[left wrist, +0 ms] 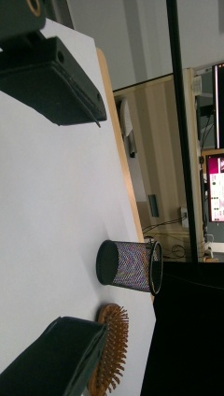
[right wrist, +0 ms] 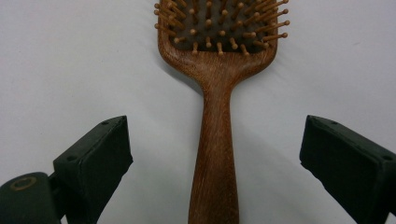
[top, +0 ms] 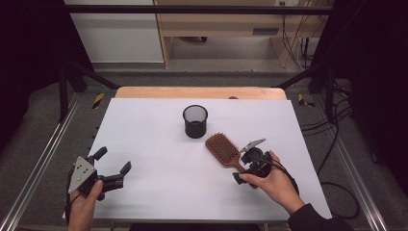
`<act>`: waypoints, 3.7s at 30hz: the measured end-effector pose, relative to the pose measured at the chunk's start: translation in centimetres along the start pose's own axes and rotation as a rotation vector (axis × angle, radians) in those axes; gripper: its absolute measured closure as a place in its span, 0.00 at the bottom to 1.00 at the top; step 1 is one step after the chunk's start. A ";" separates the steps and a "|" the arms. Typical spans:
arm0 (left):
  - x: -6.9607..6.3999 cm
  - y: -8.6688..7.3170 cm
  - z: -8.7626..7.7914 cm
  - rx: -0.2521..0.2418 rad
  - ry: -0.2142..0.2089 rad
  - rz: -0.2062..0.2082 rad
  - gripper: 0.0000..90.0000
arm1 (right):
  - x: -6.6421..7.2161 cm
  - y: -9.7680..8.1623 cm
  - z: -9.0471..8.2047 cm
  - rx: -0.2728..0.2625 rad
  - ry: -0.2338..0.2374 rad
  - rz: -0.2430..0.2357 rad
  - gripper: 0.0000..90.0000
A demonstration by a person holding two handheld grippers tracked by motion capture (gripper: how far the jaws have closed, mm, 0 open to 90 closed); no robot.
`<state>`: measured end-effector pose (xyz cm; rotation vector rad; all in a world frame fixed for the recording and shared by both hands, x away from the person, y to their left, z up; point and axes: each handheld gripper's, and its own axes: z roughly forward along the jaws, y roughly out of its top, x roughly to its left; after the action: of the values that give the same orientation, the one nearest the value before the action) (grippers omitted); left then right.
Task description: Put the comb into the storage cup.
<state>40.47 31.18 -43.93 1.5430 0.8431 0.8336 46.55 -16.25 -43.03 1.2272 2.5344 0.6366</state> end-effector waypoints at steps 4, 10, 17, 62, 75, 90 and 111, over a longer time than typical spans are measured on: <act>0.0 0.1 -0.1 -0.008 0.003 0.002 0.02 | -0.2 0.4 0.8 0.019 0.015 0.008 0.10; 0.1 0.1 -0.1 -0.013 0.007 0.001 0.02 | -0.3 1.1 2.0 0.049 0.029 0.019 0.09; 0.0 0.1 -0.1 -0.011 0.002 0.005 0.02 | -0.3 1.8 2.8 0.070 0.029 0.010 0.09; 0.1 0.2 -0.1 -0.014 0.005 0.011 0.02 | -0.9 2.5 3.5 0.133 0.047 0.019 0.67; 0.0 0.2 -0.1 -0.011 0.004 0.013 0.02 | -0.7 2.6 3.8 0.158 0.039 -0.004 0.68; 0.1 0.2 -0.1 -0.006 0.003 0.015 0.02 | -1.1 2.7 3.8 0.170 0.052 0.013 0.73; 0.0 0.2 -0.1 -0.006 0.002 0.016 0.02 | -1.0 3.0 3.9 0.195 0.038 0.005 0.80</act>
<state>40.41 31.23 -43.73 1.5451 0.8301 0.8487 50.80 -14.32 -44.92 1.2952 2.6781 0.4249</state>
